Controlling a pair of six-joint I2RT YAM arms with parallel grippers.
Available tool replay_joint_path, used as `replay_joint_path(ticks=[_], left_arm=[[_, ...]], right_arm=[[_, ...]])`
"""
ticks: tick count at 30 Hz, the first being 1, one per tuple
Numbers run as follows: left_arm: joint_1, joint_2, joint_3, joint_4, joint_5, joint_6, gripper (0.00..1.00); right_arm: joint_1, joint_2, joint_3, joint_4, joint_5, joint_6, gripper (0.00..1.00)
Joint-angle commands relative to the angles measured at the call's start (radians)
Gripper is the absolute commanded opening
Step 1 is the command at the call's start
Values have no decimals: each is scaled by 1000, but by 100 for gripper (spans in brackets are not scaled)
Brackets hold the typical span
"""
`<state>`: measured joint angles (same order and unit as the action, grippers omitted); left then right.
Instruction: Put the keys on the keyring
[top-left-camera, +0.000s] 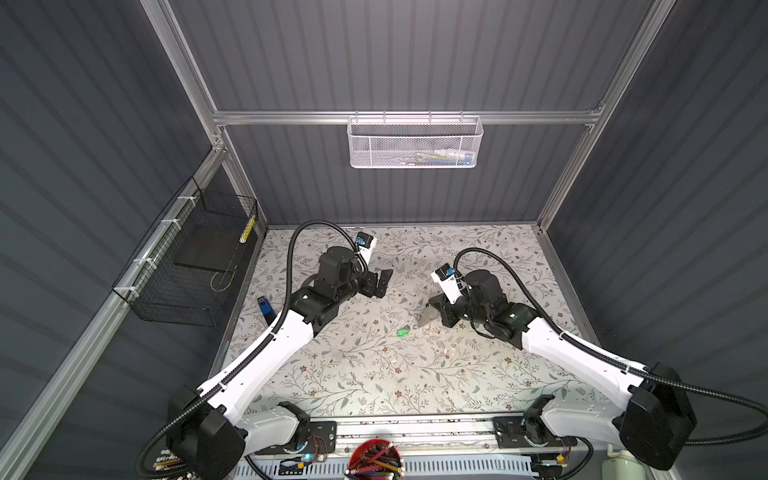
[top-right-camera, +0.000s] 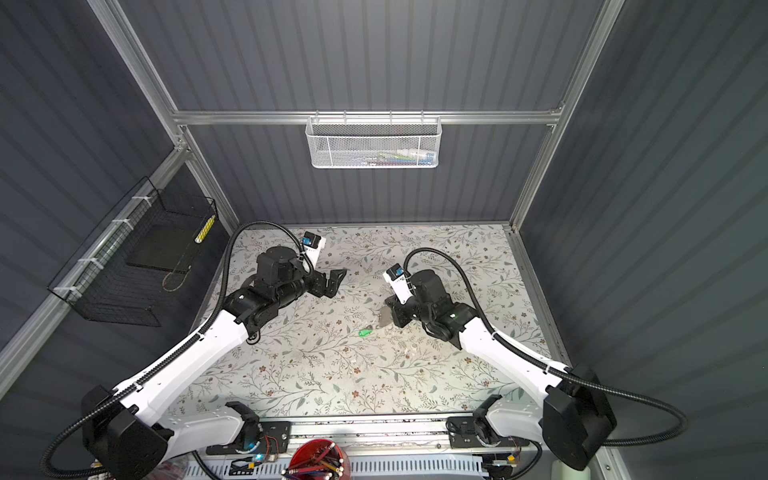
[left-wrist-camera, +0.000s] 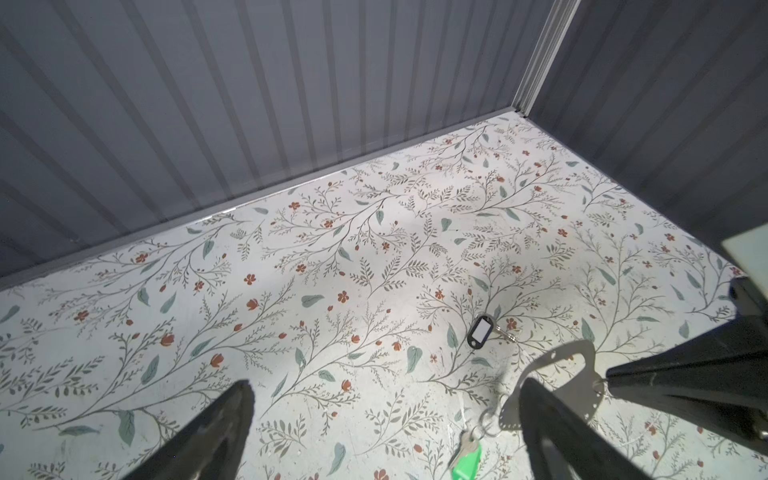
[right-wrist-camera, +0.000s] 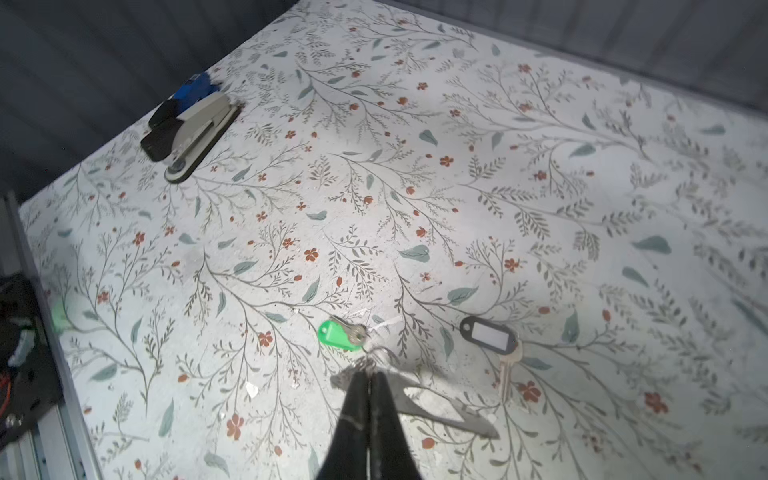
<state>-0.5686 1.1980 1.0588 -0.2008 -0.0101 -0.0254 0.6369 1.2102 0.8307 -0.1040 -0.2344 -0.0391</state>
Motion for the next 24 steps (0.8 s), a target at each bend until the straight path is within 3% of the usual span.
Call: replay_joint_path(ticks=[1, 4, 8, 13, 19, 24], left_arm=[[4, -29, -36, 32, 94, 43, 100], [4, -48, -65, 29, 200, 79, 96], [4, -97, -102, 7, 412, 180, 80], [3, -172, -147, -37, 528, 308, 60], [-30, -195, -198, -61, 670, 467, 41], [-83, -172, -190, -80, 703, 546, 39]], right_arm=[[1, -39, 3, 46, -127, -208, 0], [-1, -61, 13, 16, -197, -276, 0], [-1, -123, 3, 7, -336, -385, 0], [-1, -159, -10, -14, -369, -402, 0], [-2, -200, -67, 82, -478, -397, 0], [-1, -228, -111, 145, -505, -360, 0]])
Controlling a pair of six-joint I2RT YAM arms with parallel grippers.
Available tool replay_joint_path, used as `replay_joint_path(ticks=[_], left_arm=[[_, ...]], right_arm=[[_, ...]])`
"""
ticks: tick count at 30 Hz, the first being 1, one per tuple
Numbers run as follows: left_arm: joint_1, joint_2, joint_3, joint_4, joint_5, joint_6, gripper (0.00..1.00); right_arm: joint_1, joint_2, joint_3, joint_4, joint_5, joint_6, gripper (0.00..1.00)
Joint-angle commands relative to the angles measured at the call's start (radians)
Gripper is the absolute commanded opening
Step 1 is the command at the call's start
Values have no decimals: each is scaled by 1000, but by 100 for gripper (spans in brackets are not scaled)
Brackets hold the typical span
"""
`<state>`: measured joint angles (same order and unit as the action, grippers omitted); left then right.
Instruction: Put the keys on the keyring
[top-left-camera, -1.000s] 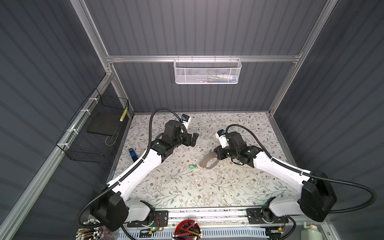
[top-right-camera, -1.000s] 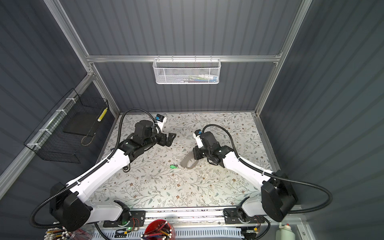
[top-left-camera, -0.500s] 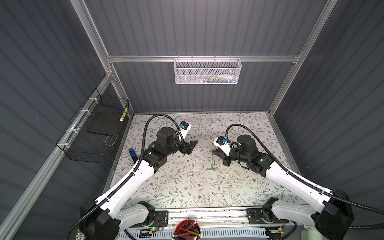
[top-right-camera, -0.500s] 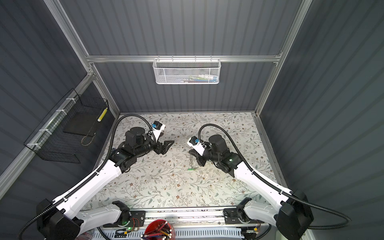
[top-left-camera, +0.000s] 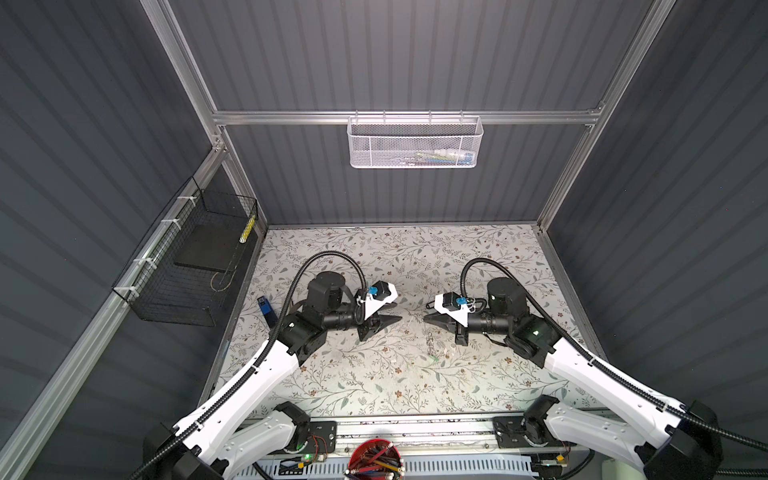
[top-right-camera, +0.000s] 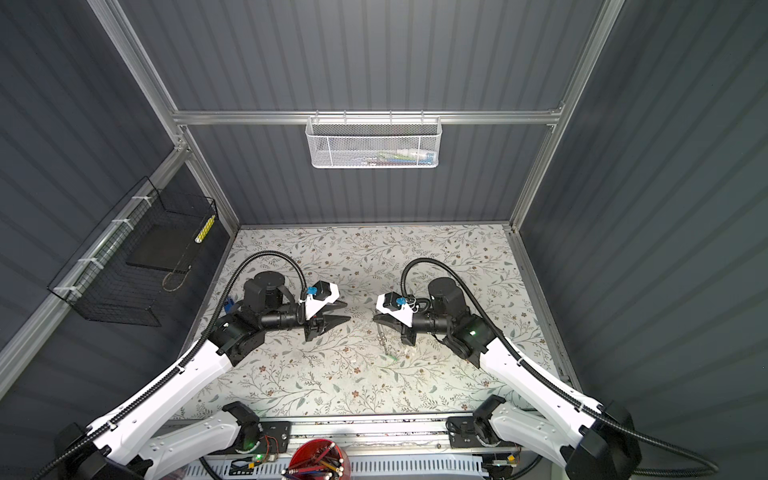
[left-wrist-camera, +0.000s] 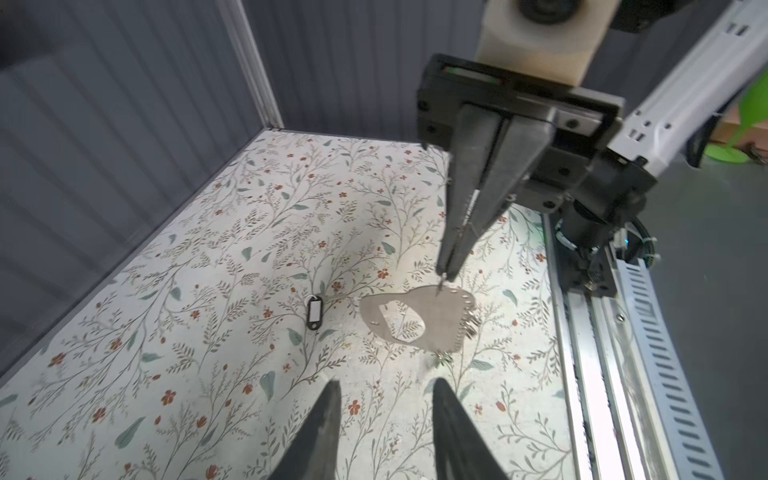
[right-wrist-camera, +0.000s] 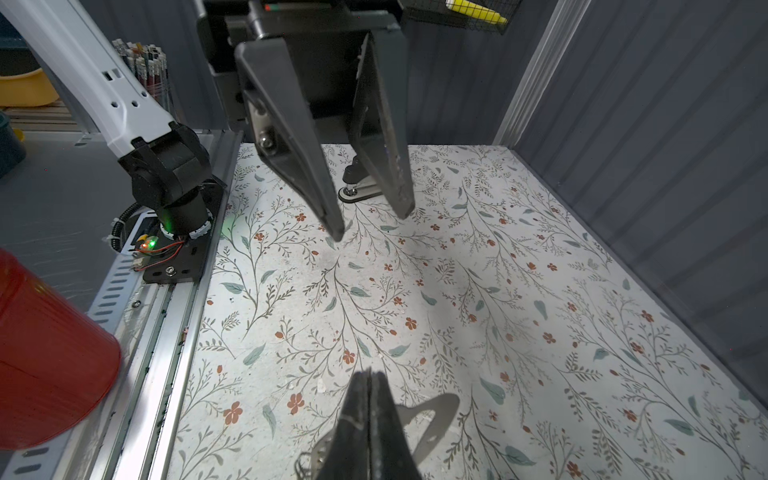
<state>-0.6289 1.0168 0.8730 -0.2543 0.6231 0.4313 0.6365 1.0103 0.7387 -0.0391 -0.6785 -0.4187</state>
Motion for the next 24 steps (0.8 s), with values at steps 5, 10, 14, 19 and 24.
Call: replay_joint_path(ticks=[5, 10, 14, 19, 24], left_arm=[[-81, 51, 11, -10, 52, 119, 38], [-103, 96, 29, 5, 52, 110, 32], [-108, 113, 38, 18, 47, 106, 28], [-111, 120, 42, 35, 39, 97, 26], [-115, 124, 37, 59, 67, 87, 22]], right_arm=[[1, -42, -44, 105, -81, 41, 0], [2, -34, -41, 106, -110, 47, 0], [4, -18, -35, 108, -130, 52, 0], [5, -6, -33, 109, -139, 52, 0], [10, 2, -38, 116, -136, 44, 0]])
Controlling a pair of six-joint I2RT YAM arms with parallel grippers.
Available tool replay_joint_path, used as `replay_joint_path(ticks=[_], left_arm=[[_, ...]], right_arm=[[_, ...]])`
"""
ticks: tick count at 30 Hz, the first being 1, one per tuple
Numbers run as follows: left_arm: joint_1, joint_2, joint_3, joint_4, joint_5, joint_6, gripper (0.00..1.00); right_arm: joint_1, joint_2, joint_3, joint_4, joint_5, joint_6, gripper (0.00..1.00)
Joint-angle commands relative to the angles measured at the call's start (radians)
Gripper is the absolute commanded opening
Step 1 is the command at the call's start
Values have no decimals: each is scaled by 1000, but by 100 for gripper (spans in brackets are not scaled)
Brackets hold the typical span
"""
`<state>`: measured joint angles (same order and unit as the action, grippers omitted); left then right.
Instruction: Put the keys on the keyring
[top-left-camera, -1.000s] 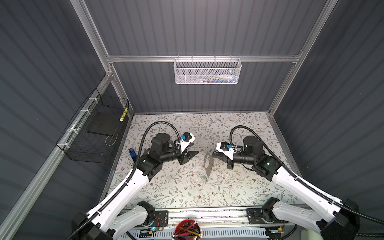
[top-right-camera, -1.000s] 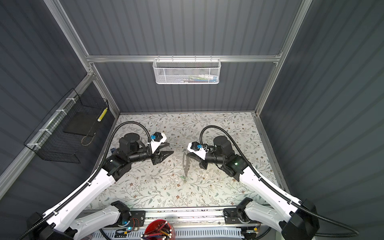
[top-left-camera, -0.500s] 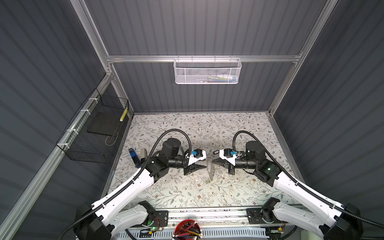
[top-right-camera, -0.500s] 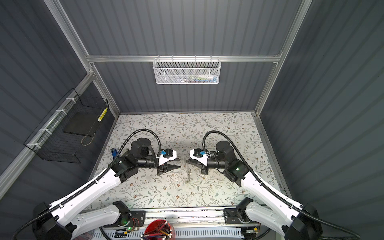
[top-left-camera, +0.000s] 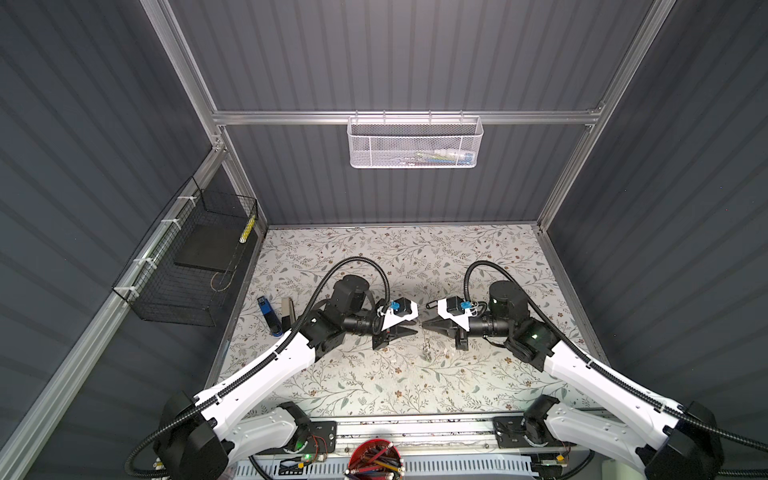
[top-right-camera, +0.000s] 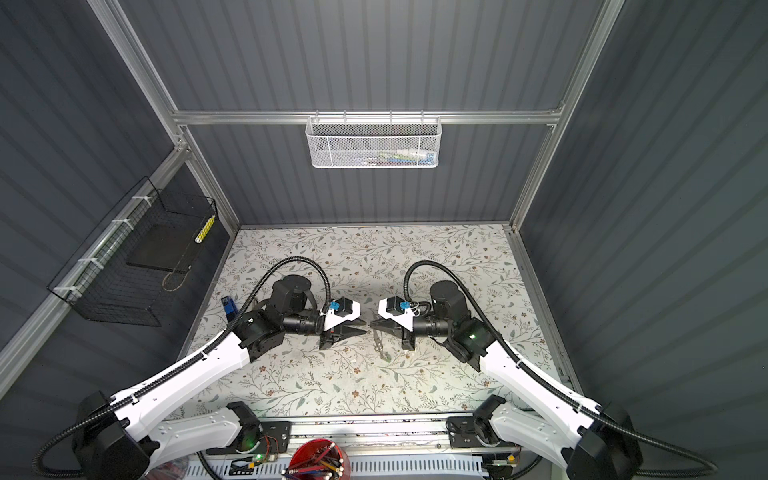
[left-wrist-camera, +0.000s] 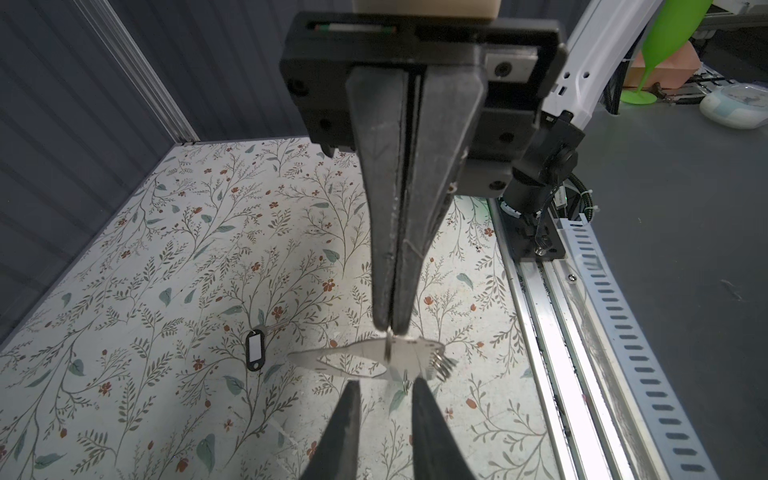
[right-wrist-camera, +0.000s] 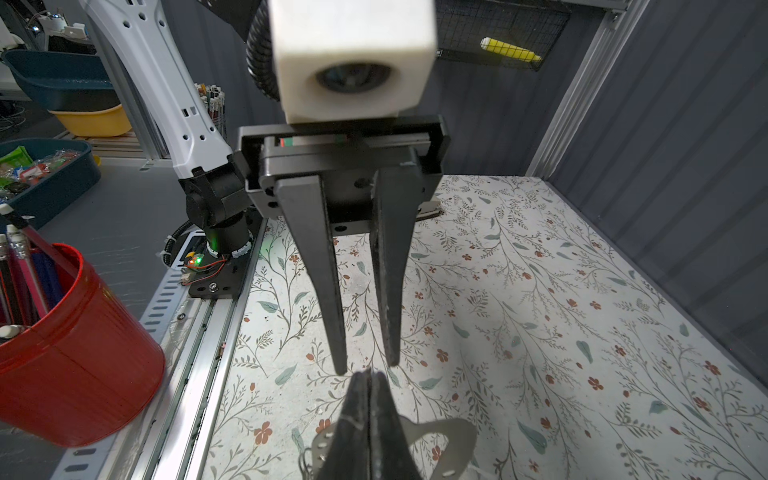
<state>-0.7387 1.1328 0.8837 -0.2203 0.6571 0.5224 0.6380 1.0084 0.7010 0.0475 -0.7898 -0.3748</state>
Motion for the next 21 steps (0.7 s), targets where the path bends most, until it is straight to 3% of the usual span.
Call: replay_joint_path(ticks=[1, 12, 17, 18, 19, 21], left_arm=[[-6, 11, 28, 26, 36, -5, 22], [-12, 30, 37, 39, 56, -7, 17], [-13, 26, 34, 44, 67, -8, 3], [-13, 26, 32, 41, 69, -6, 0], [-13, 25, 31, 41, 70, -3, 0], [-13, 20, 25, 43, 73, -3, 0]], right_arm=[[9, 4, -2, 35, -26, 1, 0], [20, 38, 10, 41, -35, 4, 0], [23, 36, 9, 49, -28, 6, 0], [23, 33, 9, 52, -16, 11, 1], [24, 25, 7, 58, 7, 21, 11], [24, -1, -7, 69, 50, 27, 20]])
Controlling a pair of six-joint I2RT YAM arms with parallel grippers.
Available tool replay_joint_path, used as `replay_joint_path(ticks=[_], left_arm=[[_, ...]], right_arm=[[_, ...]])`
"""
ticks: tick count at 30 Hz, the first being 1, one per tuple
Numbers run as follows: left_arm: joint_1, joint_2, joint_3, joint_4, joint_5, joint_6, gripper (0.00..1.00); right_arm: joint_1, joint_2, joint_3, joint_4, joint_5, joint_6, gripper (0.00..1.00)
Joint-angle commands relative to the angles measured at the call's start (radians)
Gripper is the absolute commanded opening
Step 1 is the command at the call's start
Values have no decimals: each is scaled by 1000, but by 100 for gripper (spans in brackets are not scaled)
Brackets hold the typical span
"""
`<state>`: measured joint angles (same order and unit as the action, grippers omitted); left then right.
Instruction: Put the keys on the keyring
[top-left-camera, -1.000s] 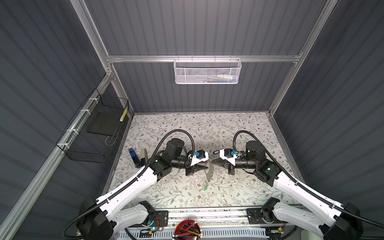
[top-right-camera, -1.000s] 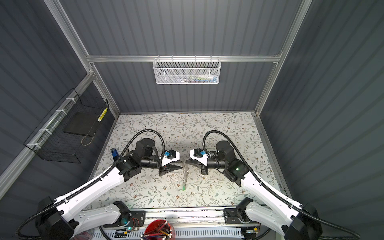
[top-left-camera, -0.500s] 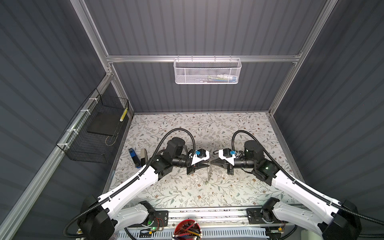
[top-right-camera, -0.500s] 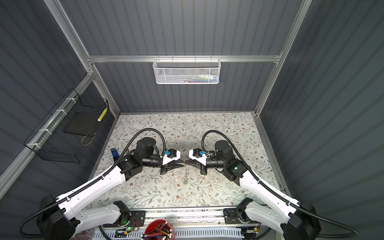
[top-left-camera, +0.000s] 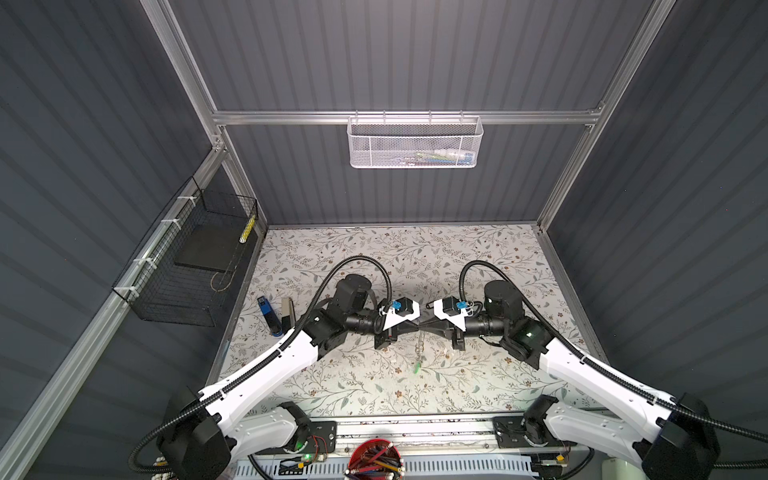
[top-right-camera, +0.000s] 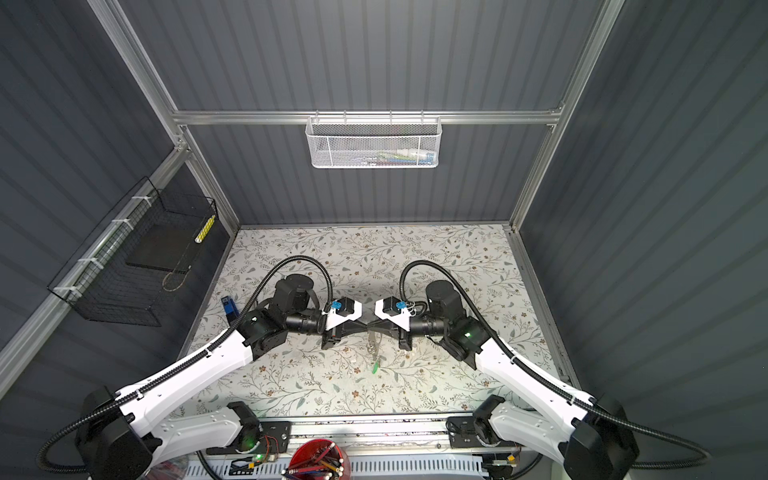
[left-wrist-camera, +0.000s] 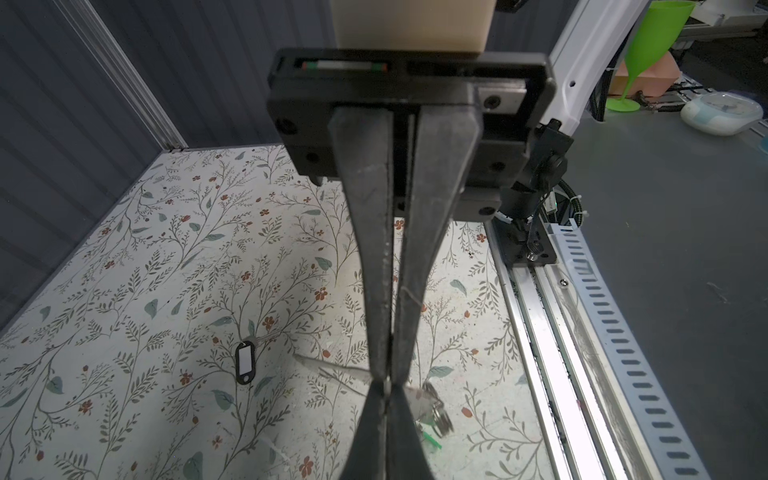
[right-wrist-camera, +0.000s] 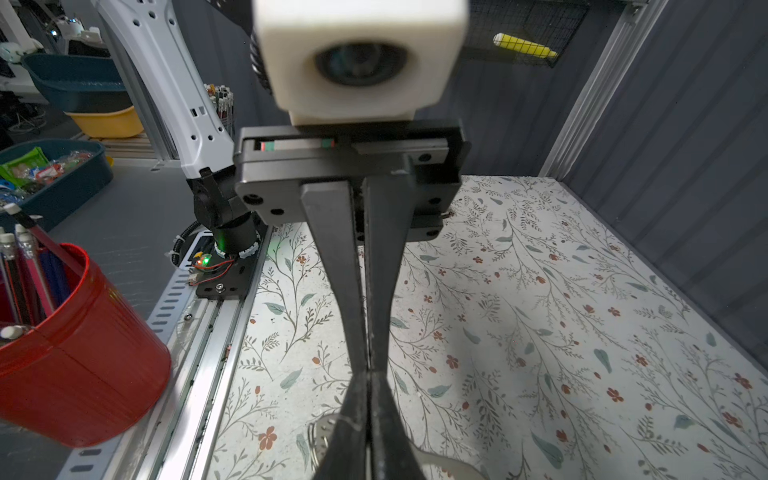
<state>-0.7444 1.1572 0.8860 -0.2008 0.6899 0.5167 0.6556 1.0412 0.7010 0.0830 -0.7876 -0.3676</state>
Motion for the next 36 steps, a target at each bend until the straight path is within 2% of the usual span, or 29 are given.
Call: replay_joint_path(ticks=[1, 3, 6, 13, 21, 36], left_arm=[[-7, -7, 17, 31, 44, 0, 0], [-6, -19, -8, 75, 52, -18, 0], [-6, -27, -45, 165, 75, -65, 0], [-6, -13, -76, 286, 141, -137, 0], [-5, -8, -89, 333, 171, -173, 0], [-7, 17, -75, 314, 190, -157, 0]], right_arm=[[6, -52, -18, 38, 66, 17, 24], [5, -109, -51, 53, 115, 12, 32], [2, -208, -106, 60, 174, 14, 38], [-2, -371, -201, 39, 212, 92, 36], [1, -314, -235, 155, 148, 160, 27], [8, -229, -236, 330, 92, 228, 23]])
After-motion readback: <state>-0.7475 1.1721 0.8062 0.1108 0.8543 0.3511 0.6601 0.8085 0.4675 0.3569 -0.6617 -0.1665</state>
